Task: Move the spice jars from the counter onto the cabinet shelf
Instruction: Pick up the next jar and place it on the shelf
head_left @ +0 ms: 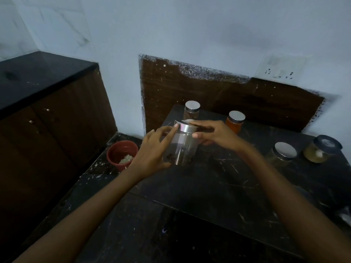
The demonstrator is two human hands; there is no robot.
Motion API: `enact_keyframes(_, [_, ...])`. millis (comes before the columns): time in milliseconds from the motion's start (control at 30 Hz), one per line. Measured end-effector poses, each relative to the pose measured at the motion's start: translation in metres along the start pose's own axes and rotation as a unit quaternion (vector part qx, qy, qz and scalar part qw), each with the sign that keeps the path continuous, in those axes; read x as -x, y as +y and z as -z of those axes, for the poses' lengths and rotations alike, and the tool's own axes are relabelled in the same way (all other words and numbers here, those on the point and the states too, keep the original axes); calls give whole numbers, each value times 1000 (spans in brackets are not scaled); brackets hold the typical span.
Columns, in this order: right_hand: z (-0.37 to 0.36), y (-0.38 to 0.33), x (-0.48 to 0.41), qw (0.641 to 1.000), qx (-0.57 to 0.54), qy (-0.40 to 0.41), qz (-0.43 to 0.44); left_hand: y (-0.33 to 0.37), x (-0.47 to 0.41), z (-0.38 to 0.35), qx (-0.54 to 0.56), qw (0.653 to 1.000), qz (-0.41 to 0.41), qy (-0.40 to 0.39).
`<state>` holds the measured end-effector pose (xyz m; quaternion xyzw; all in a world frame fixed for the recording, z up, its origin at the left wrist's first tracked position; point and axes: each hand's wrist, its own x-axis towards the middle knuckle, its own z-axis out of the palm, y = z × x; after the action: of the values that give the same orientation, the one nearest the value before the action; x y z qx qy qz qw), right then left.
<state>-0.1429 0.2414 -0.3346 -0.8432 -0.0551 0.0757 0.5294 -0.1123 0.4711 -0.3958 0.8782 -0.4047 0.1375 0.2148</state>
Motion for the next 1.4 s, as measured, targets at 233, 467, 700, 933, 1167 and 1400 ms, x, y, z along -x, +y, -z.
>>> enact_keyframes(233, [45, -69, 46, 998, 42, 15, 33, 49, -37, 44, 60, 993, -101, 19])
enact_keyframes(467, [60, -86, 96, 997, 32, 21, 68, 77, -41, 71, 251, 964, -78, 26])
enact_keyframes(700, [36, -76, 113, 997, 28, -20, 67, 81, -36, 77, 313, 948, -49, -4])
enact_keyframes(933, [23, -81, 112, 985, 127, 53, 108, 81, -38, 82, 273, 959, -55, -53])
enact_keyframes(1167, [24, -83, 110, 974, 194, 46, 106, 85, -42, 79, 269, 961, -63, -9])
enact_keyframes(1400, [30, -80, 117, 992, 67, 12, 104, 84, -34, 80, 342, 938, -48, -24])
